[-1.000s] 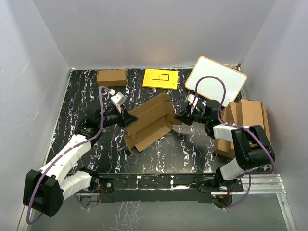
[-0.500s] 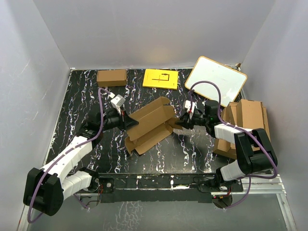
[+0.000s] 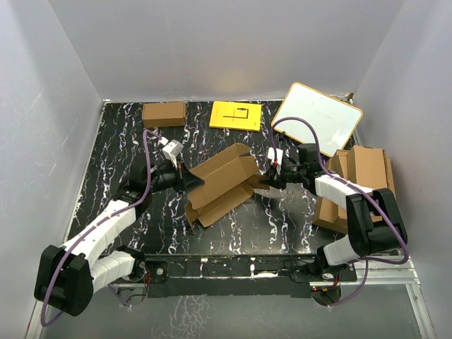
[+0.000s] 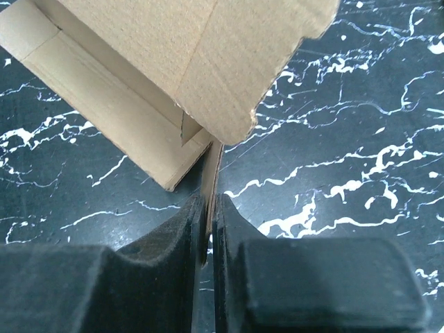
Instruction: Fold the paper box
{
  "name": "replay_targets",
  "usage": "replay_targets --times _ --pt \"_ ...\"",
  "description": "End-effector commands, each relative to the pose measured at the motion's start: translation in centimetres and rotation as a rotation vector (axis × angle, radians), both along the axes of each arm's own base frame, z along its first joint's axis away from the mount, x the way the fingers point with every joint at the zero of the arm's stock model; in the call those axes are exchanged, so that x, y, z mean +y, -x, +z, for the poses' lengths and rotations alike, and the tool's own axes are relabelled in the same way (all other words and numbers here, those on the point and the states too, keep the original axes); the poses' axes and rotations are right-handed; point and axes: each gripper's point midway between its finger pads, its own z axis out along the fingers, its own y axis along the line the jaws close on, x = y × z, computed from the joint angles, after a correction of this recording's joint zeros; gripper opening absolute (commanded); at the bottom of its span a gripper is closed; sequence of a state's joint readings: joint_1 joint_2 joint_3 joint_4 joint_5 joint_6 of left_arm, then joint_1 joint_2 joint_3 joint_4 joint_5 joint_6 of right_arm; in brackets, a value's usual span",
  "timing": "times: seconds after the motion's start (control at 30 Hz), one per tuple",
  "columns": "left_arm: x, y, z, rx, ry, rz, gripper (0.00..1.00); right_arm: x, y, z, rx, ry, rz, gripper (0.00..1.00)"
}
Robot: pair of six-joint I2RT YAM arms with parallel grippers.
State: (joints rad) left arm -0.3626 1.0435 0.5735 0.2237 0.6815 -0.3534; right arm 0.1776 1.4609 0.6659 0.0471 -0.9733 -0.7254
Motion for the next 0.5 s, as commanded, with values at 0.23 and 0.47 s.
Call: replay_targets --times 0.23,0.47 --pt "-0.4 0.3 0.2 0.079 0.049 0.006 0.0 0.8 1.3 0.7 0.003 0.017 0.083 0.16" --pt "-0.2 0.4 0.6 0.03 0.021 -0.012 0.0 1.4 1.7 1.4 0.029 -0.01 0.093 0.24"
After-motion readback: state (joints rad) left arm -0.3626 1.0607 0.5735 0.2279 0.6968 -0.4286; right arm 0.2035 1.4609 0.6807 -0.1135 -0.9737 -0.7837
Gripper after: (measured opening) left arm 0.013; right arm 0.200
